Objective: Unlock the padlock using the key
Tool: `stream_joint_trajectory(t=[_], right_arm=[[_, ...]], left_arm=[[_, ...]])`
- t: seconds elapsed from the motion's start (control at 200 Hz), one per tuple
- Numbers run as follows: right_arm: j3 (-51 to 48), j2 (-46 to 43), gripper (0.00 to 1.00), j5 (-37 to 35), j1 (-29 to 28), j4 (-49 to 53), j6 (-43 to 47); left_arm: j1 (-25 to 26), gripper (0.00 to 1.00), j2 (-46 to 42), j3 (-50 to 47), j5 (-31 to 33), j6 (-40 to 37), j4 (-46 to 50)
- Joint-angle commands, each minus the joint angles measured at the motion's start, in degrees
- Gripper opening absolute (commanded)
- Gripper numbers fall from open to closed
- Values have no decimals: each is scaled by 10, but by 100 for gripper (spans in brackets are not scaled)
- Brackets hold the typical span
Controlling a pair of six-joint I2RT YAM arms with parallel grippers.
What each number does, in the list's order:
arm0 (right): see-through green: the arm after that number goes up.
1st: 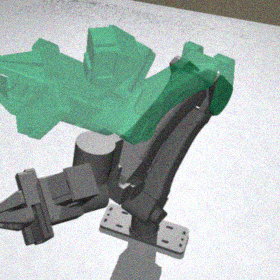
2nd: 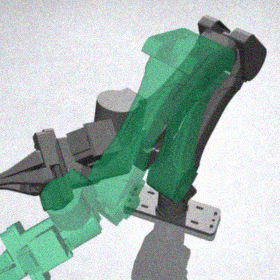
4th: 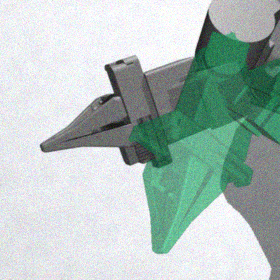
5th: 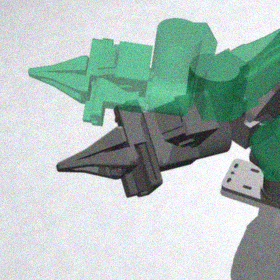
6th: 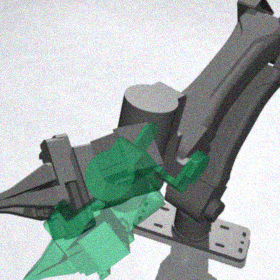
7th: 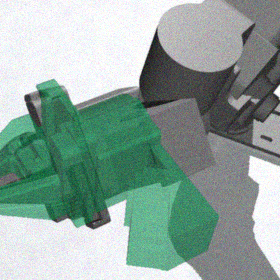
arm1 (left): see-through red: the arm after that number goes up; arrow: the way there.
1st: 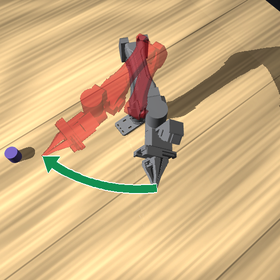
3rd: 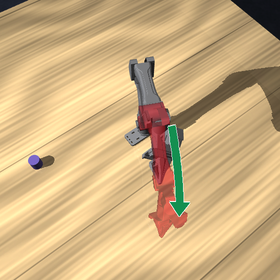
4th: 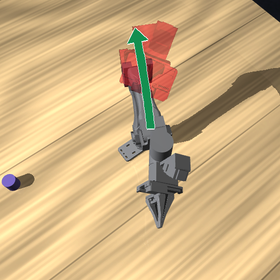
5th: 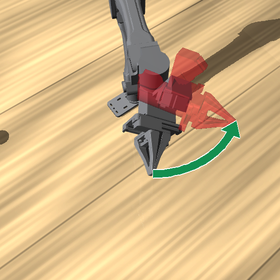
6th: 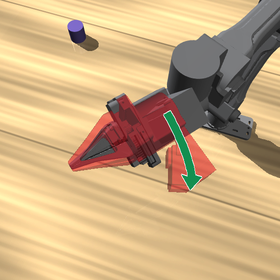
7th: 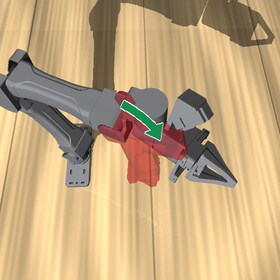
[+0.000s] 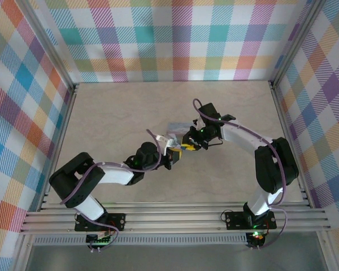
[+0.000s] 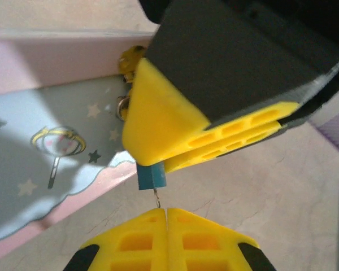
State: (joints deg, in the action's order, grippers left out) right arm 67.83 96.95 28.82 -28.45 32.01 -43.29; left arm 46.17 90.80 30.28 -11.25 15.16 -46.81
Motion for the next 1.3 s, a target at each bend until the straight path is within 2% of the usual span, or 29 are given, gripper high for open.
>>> stream_joint_trajectory(t=[0.0, 0.11, 0.245, 0.345, 0.475, 0.795, 1.295], right_arm=[[3, 0, 0, 47, -22, 20, -9], [-4, -3, 0, 57, -21, 10, -21], [-8, -7, 0, 52, -21, 11, -21], [-5, -6, 0, 35, -21, 15, -16], [-1, -6, 0, 15, -17, 10, -17], [-5, -3, 0, -2, -7, -10, -31], [-19, -18, 0, -26, 9, -37, -52]], left_arm=[[39, 0, -25, 54, 36, -94, -91], [29, 0, 3, 54, 34, -59, -126], [-47, 0, 71, 38, -49, 90, -256], [-78, 0, 116, 53, -121, 148, -291], [-83, 0, 135, 60, -151, 152, -284], [-92, 0, 152, 73, -161, 151, -274], [-110, 29, 126, 54, -166, 164, -246]])
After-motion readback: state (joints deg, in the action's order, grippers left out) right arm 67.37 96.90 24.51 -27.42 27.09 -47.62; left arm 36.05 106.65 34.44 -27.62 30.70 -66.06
